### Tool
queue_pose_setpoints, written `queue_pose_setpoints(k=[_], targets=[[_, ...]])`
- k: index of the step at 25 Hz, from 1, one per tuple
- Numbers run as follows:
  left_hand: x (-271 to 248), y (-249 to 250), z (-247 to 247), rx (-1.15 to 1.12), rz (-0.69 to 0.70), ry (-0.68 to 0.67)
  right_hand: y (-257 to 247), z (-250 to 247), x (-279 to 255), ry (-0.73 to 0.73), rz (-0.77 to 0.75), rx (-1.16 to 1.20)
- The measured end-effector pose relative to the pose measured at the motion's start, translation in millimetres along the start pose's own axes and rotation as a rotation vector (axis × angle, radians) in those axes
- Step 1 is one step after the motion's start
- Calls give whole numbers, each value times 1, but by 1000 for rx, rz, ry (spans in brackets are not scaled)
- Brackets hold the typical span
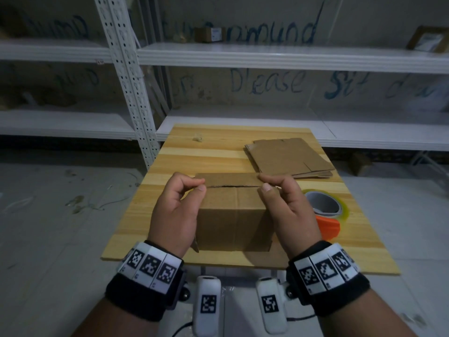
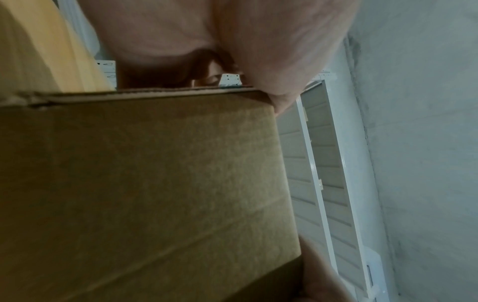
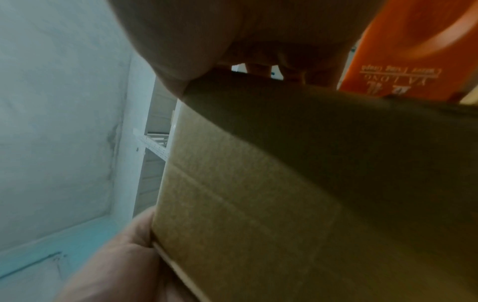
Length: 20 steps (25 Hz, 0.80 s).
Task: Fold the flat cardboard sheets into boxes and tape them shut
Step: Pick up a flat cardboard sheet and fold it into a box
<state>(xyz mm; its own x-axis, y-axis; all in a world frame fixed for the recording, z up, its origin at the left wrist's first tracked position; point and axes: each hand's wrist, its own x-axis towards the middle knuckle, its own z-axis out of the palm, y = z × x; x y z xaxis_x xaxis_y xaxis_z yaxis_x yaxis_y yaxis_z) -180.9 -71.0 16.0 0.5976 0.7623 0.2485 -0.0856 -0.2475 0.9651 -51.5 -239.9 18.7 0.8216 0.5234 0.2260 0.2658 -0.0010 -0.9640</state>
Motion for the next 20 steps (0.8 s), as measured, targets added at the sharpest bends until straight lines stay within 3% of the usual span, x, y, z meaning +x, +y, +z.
queue_pose_setpoints(k=[9, 20], targets=[[8, 2, 4, -135, -116, 40, -5, 8, 11, 77, 220, 299], [9, 3, 7, -43, -139, -18, -8, 5, 12, 57, 264, 282]])
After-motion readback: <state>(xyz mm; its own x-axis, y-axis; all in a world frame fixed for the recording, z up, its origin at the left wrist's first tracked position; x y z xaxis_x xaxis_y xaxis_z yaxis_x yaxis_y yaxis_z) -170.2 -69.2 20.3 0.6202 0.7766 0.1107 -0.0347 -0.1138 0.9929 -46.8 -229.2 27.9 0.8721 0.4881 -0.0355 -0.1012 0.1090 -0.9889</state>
